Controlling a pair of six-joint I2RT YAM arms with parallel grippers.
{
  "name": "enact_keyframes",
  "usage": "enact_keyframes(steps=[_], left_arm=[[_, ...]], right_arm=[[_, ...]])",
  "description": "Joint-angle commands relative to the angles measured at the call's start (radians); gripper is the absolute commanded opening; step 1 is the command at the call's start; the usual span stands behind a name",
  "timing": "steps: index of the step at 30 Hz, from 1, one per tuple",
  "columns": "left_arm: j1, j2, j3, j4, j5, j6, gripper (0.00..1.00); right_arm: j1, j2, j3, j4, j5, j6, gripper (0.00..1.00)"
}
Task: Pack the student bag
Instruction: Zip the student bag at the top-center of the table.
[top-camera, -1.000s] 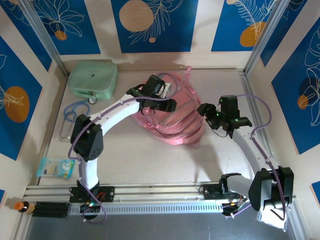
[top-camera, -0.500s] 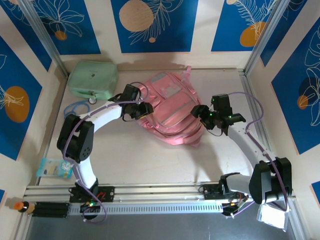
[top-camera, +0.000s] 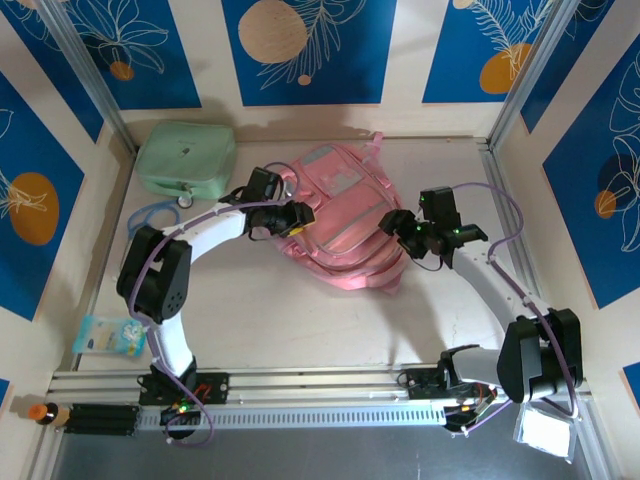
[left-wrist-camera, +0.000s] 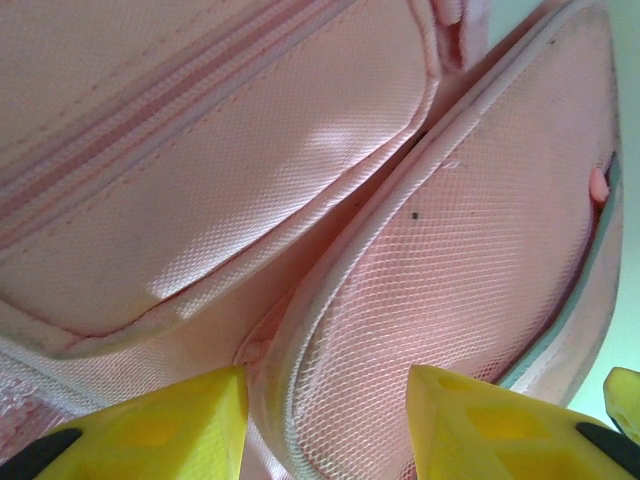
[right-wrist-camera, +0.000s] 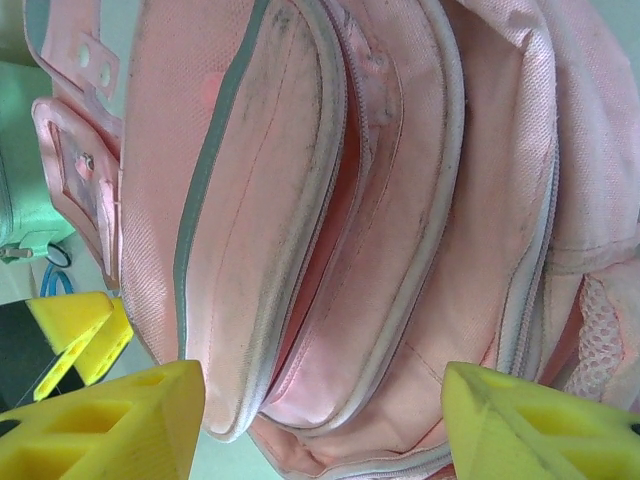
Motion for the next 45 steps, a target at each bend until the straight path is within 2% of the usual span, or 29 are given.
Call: enact_keyframes(steps=[1, 5, 10, 17, 21, 23, 28, 34, 38, 42, 45], left_arm=[[-0.002, 0.007, -0.005, -0.038, 0.005, 0.015, 0.46], [-0.005, 0.015, -0.012, -0.032, 0.039, 0.015, 0.46], [-0.019, 0.031, -0.020, -0.055, 0.033, 0.030, 0.40], [-0.022, 0.039, -0.011, 0.004, 0.059, -0.010, 0.23], [-0.026, 0.043, -0.019, 0.051, 0.081, -0.056, 0.06], [-0.031, 0.037, -0.035, 0.103, 0.088, -0.099, 0.00], [-0.059, 0.010, -0.077, 0.265, 0.053, -0.260, 0.00], [-0.116, 0.027, -0.008, 0.340, -0.019, -0.383, 0.00], [-0.140, 0.066, 0.048, 0.347, -0.029, -0.407, 0.00], [-0.154, 0.087, 0.075, 0.340, -0.027, -0.409, 0.00], [-0.157, 0.085, 0.075, 0.335, -0.027, -0.409, 0.00]], right_arm=[[0.010, 0.000, 0.021, -0.008, 0.010, 0.009, 0.64], [0.009, 0.003, 0.019, -0.008, 0.013, 0.009, 0.64], [0.013, 0.006, 0.017, -0.002, 0.004, -0.005, 0.65], [0.021, 0.012, 0.016, 0.003, 0.001, -0.012, 0.66], [0.027, 0.014, 0.017, 0.005, 0.005, -0.026, 0.66], [0.036, 0.022, 0.019, 0.005, 0.005, -0.041, 0.65], [0.104, 0.057, 0.062, -0.029, 0.045, -0.084, 0.63], [0.260, 0.062, 0.100, -0.056, 0.241, -0.120, 0.60], [0.349, 0.086, 0.114, -0.054, 0.350, -0.143, 0.54], [0.401, 0.140, 0.130, -0.027, 0.400, -0.158, 0.45], [0.441, 0.191, 0.153, -0.032, 0.475, -0.153, 0.44]])
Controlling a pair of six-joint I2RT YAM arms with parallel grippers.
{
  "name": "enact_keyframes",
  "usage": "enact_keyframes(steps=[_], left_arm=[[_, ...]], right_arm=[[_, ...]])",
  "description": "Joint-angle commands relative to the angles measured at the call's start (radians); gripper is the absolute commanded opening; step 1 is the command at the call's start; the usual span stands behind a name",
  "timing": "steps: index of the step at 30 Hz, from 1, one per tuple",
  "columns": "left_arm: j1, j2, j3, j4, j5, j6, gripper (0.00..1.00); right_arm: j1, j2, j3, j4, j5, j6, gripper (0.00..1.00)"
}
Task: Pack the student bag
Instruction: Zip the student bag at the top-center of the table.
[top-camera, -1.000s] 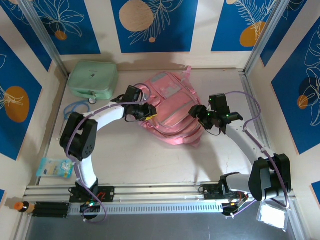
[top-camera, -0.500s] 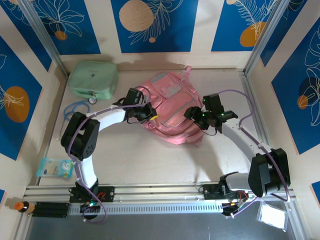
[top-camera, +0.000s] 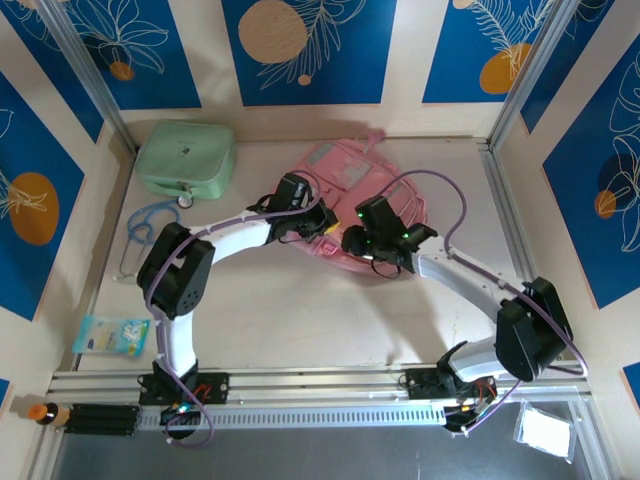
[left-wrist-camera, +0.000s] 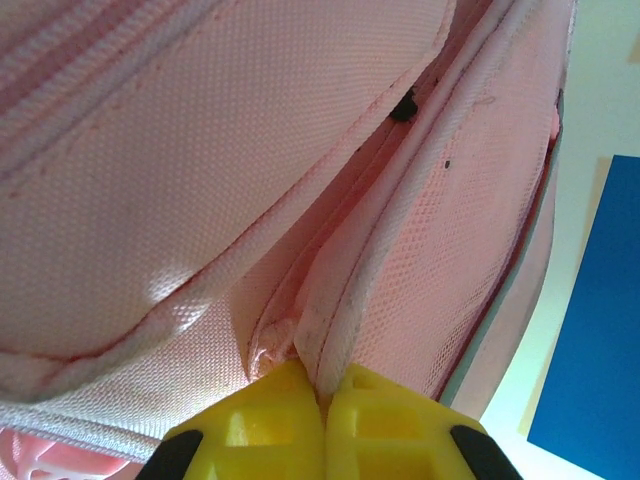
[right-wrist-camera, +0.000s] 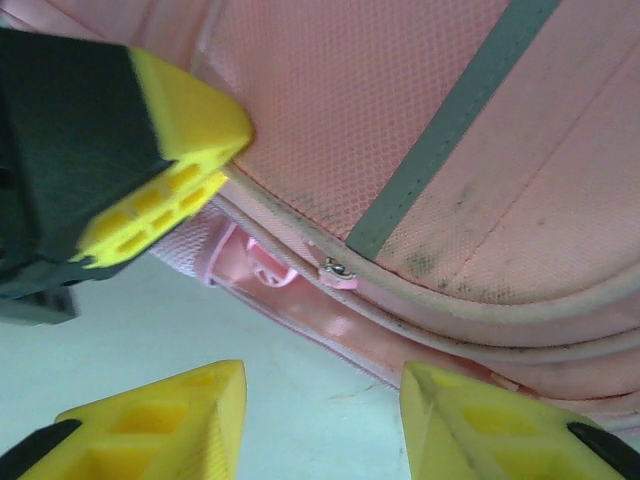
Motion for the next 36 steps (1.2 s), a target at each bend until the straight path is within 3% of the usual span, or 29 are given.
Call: enact_keyframes(steps=[1, 8, 20, 29, 32, 36], left_arm=[[-0.011, -0.004, 0.045, 0.082, 0.011, -0.008, 0.00], [-0.013, -0.015, 0.034, 0.084, 0.015, -0.003, 0.00], [-0.012, -0.018, 0.031, 0.089, 0.028, -0.007, 0.00], [-0.009, -0.009, 0.029, 0.115, 0.037, -0.029, 0.00], [-0.006, -0.008, 0.028, 0.117, 0.034, -0.032, 0.00], [0.000, -0.005, 0.028, 0.113, 0.029, -0.027, 0.00]], right_arm=[[0.033, 0.050, 0.046, -0.005, 0.125, -0.003, 0.44], [0.037, 0.140, 0.089, 0.017, 0.148, 0.015, 0.34], [0.029, 0.263, 0.201, -0.022, 0.230, 0.084, 0.34], [0.000, 0.276, 0.186, -0.035, 0.244, 0.141, 0.36], [-0.008, 0.267, 0.171, -0.034, 0.244, 0.143, 0.24], [-0.013, 0.239, 0.141, -0.029, 0.247, 0.128, 0.17]])
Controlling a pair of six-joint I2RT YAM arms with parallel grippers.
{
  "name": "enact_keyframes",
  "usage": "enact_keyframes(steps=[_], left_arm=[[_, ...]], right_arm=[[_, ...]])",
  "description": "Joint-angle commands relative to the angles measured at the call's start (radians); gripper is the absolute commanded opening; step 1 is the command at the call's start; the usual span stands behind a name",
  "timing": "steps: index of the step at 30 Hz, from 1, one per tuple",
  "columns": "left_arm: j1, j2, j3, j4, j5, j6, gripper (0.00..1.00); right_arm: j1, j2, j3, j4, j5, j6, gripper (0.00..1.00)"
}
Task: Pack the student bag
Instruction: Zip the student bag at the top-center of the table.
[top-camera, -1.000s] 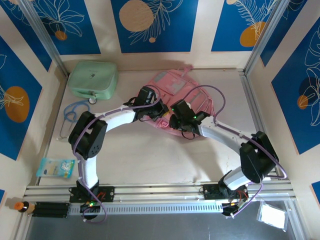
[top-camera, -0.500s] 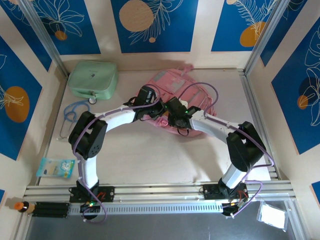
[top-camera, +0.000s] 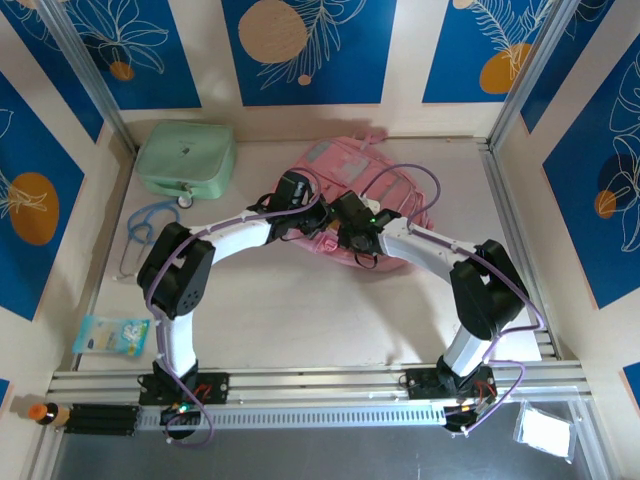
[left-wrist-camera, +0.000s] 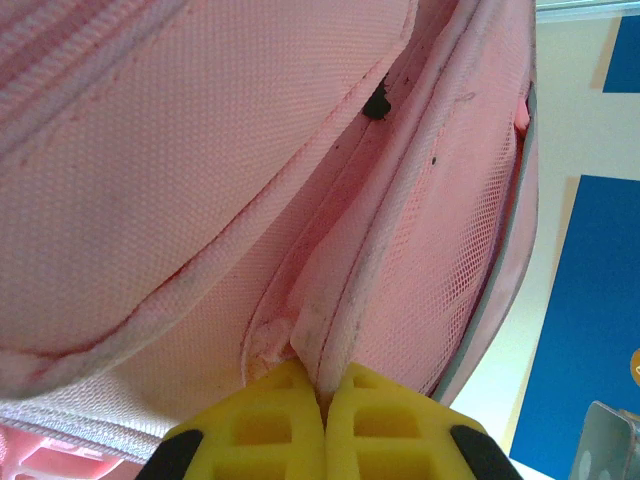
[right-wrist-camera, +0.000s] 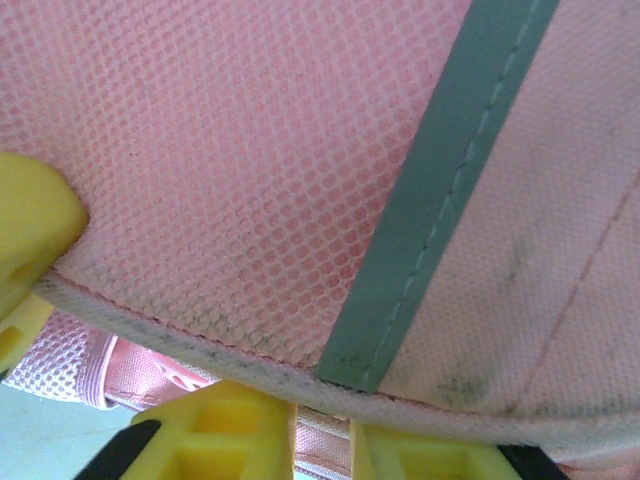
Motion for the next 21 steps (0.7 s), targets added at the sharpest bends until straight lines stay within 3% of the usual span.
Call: enact_keyframes(steps=[1, 13, 21], left_arm=[[0.003, -0.007, 0.026, 0.056, 0.052, 0.003, 0.00], [0.064, -0.023, -0.013, 0.034, 0.051, 0.039, 0.00], [0.066, -0.022, -0.009, 0.028, 0.060, 0.050, 0.00]], right_arm=[[-0.029, -0.030, -0.037, 0.033, 0.057, -0.003, 0.16], [-0.107, -0.222, -0.246, 0.025, 0.049, -0.062, 0.15], [-0.125, -0.256, -0.240, 0.101, -0.112, -0.271, 0.29]])
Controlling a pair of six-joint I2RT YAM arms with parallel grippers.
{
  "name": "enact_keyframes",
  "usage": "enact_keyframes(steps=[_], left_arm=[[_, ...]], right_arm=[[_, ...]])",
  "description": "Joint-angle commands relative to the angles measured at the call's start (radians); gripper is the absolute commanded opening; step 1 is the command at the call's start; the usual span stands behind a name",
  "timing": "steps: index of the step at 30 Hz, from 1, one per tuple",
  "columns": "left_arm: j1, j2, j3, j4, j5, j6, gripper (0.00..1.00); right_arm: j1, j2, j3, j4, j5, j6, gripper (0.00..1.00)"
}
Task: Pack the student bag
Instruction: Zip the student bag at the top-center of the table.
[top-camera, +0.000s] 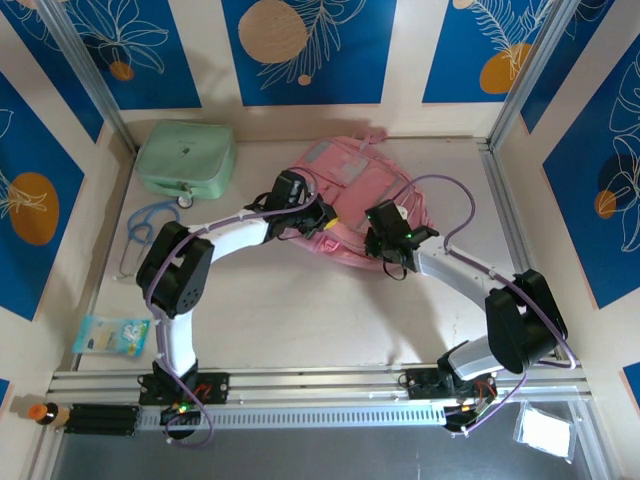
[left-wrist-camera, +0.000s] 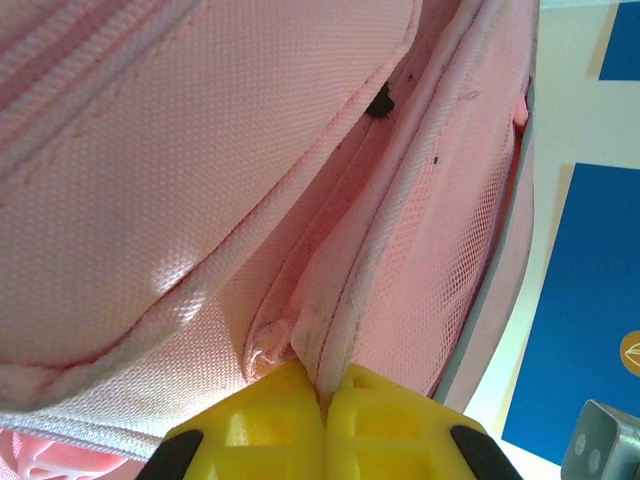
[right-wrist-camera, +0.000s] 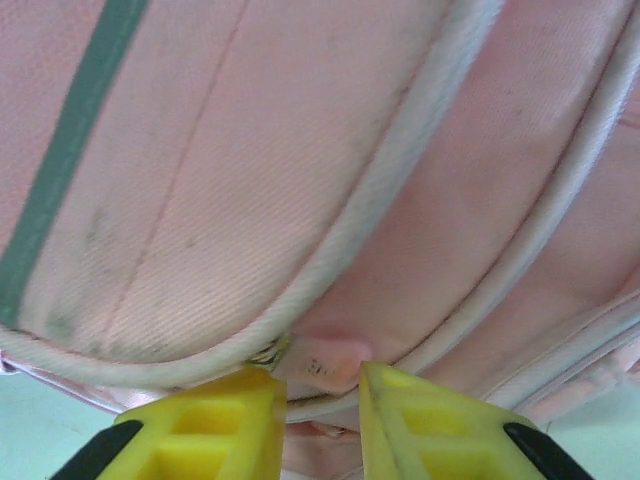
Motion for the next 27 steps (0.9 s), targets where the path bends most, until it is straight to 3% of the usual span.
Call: enact_keyframes(steps=[1, 13, 21, 27], left_arm=[[0.029, -0.027, -0.002, 0.021, 0.005, 0.040, 0.00], [0.034, -0.032, 0.004, 0.000, 0.008, 0.056, 0.00], [0.049, -0.040, -0.004, -0.017, 0.010, 0.073, 0.00], [0.068, -0.044, -0.001, -0.040, 0.015, 0.092, 0.00]], right_arm=[[0.009, -0.011, 0.017, 0.004, -0.042, -0.123, 0.31], [0.011, 0.037, 0.031, 0.054, -0.046, -0.361, 0.40], [0.005, 0.062, 0.020, 0.108, -0.089, -0.447, 0.29], [-0.002, 0.076, 0.024, 0.121, -0.069, -0.466, 0.26]])
